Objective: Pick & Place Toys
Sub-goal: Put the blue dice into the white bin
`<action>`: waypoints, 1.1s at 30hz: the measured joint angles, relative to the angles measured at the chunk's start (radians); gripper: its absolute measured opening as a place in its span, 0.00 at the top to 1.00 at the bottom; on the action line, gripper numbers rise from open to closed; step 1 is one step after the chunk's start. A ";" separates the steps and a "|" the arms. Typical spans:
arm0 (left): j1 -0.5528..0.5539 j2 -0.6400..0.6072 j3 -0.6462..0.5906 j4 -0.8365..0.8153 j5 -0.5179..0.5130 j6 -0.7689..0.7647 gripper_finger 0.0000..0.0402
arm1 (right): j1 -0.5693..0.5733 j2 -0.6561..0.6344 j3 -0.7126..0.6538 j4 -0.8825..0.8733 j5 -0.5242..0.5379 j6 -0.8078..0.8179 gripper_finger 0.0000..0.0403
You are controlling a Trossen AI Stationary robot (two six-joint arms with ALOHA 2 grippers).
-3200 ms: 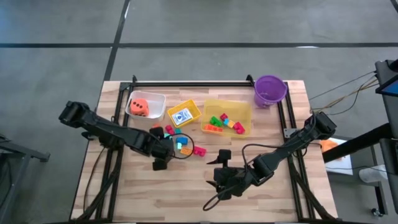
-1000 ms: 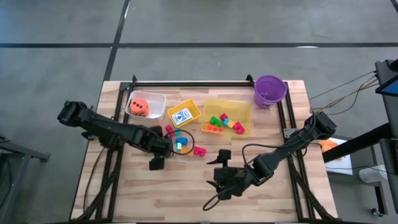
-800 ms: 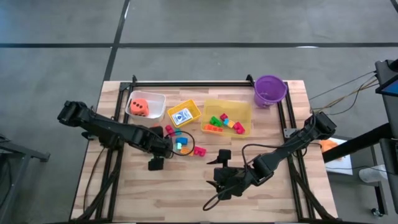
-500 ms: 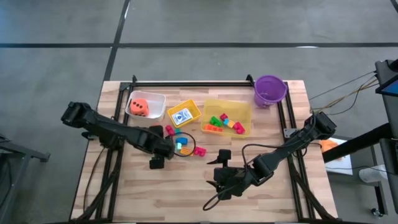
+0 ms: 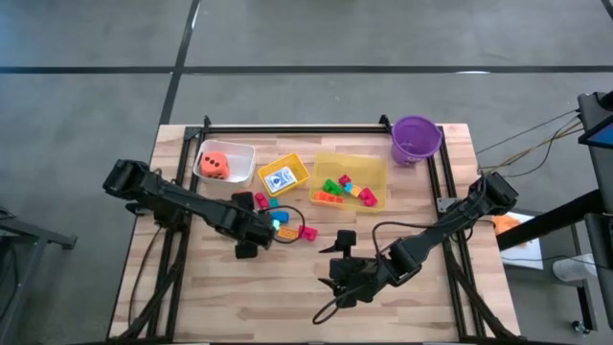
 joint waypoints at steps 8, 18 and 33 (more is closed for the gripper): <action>0.000 0.019 -0.001 -0.019 -0.002 -0.032 0.15 | 0.000 0.000 0.000 0.000 0.000 0.000 0.18; -0.004 0.110 -0.039 -0.004 -0.041 -0.053 0.14 | 0.000 0.000 0.000 0.002 0.000 0.000 0.18; -0.003 0.109 -0.069 0.060 -0.064 -0.090 0.14 | 0.000 0.000 -0.001 0.001 -0.024 0.008 0.18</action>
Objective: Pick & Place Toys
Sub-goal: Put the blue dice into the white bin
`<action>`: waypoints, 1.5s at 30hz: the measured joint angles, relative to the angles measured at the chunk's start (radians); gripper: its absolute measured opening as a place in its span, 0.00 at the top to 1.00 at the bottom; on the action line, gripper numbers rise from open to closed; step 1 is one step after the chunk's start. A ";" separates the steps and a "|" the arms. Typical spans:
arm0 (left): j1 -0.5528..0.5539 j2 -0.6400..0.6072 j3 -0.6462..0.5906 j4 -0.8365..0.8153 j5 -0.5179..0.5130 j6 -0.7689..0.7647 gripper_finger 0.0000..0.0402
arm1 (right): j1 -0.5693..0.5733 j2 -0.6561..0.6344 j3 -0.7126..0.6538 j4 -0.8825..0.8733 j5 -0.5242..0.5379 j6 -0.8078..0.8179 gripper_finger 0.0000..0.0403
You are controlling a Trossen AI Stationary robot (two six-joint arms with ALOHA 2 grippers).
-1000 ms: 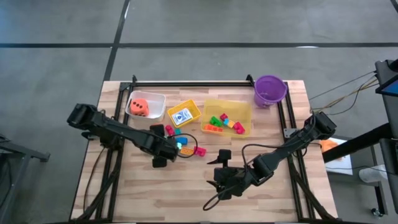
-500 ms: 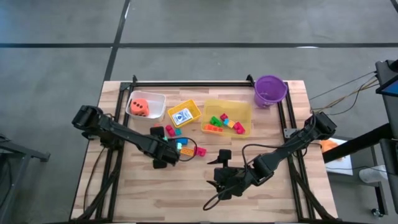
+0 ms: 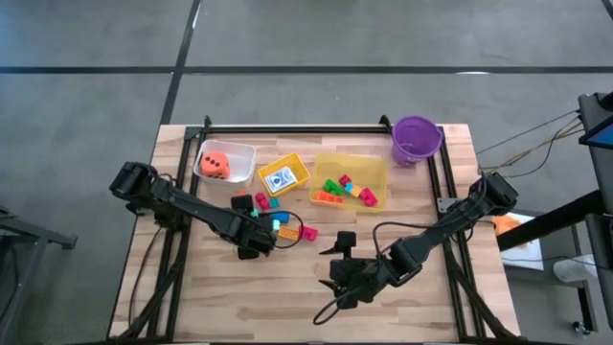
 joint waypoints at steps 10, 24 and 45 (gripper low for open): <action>0.000 -0.004 -0.021 0.016 0.005 -0.028 0.16 | 0.000 0.000 0.000 0.005 -0.003 0.000 0.18; 0.001 -0.004 -0.021 0.015 0.007 -0.009 0.47 | 0.000 0.000 0.000 0.006 -0.003 0.000 0.18; -0.007 -0.074 0.010 -0.061 0.000 -0.016 0.59 | 0.000 0.000 0.000 0.007 -0.002 -0.004 0.18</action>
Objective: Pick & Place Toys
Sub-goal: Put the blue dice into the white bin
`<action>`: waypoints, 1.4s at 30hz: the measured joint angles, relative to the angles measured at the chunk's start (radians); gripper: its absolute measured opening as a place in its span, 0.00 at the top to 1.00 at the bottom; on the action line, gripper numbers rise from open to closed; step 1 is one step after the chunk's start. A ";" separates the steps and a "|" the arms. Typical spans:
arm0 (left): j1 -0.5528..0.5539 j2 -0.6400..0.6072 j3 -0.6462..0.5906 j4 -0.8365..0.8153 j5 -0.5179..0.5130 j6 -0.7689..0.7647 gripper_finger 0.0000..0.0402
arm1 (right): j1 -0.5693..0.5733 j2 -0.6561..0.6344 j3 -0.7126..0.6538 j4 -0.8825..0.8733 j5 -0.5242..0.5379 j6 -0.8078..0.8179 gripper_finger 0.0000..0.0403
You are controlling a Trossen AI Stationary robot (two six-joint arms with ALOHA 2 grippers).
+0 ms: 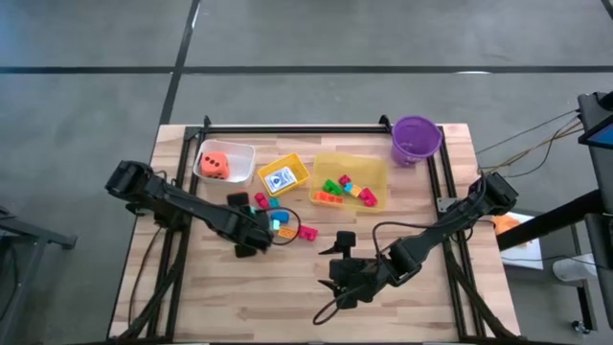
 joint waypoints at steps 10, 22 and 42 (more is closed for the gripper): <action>0.000 -0.054 0.054 -0.083 -0.041 -0.007 0.91 | 0.000 0.000 0.000 0.002 0.000 -0.004 0.18; -0.001 -0.055 0.064 -0.110 -0.037 0.004 0.99 | 0.000 0.000 0.000 0.001 0.002 -0.004 0.18; -0.003 -0.056 0.063 -0.113 -0.071 -0.001 1.00 | 0.000 0.000 0.000 0.001 0.002 -0.005 0.18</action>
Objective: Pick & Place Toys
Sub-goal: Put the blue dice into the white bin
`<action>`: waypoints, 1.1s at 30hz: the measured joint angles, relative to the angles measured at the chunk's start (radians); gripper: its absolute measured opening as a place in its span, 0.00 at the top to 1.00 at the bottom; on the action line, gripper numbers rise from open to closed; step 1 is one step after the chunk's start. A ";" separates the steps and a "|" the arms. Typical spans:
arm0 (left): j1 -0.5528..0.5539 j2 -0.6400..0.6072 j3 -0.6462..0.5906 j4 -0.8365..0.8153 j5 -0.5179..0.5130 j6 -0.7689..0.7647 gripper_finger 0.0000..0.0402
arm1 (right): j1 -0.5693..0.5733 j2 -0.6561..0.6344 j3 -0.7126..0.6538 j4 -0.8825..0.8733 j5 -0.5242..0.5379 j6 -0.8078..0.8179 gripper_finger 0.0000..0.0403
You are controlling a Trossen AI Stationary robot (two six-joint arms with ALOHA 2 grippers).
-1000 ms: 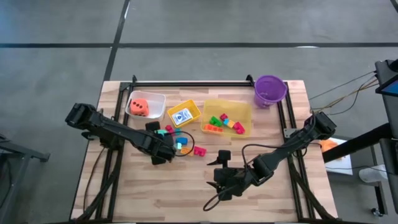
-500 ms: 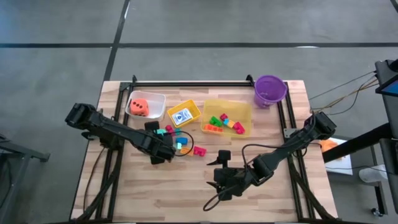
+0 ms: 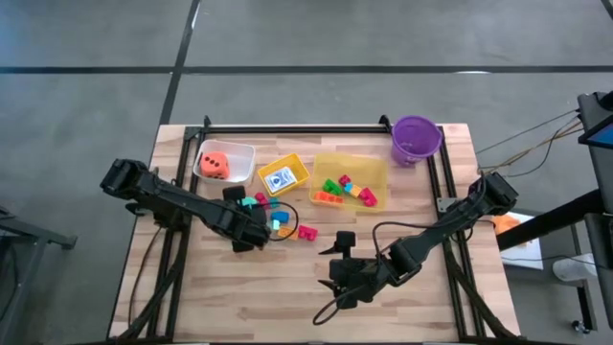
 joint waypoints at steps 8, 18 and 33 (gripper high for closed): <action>0.000 0.000 0.048 -0.072 -0.043 -0.001 1.00 | 0.000 0.000 0.000 0.000 0.000 -0.003 0.18; 0.002 -0.007 0.174 -0.228 -0.156 -0.008 1.00 | 0.000 0.000 0.000 0.000 0.000 -0.003 0.18; 0.113 -0.078 0.184 -0.355 -0.279 -0.023 1.00 | 0.000 0.000 0.000 0.000 -0.001 0.001 0.18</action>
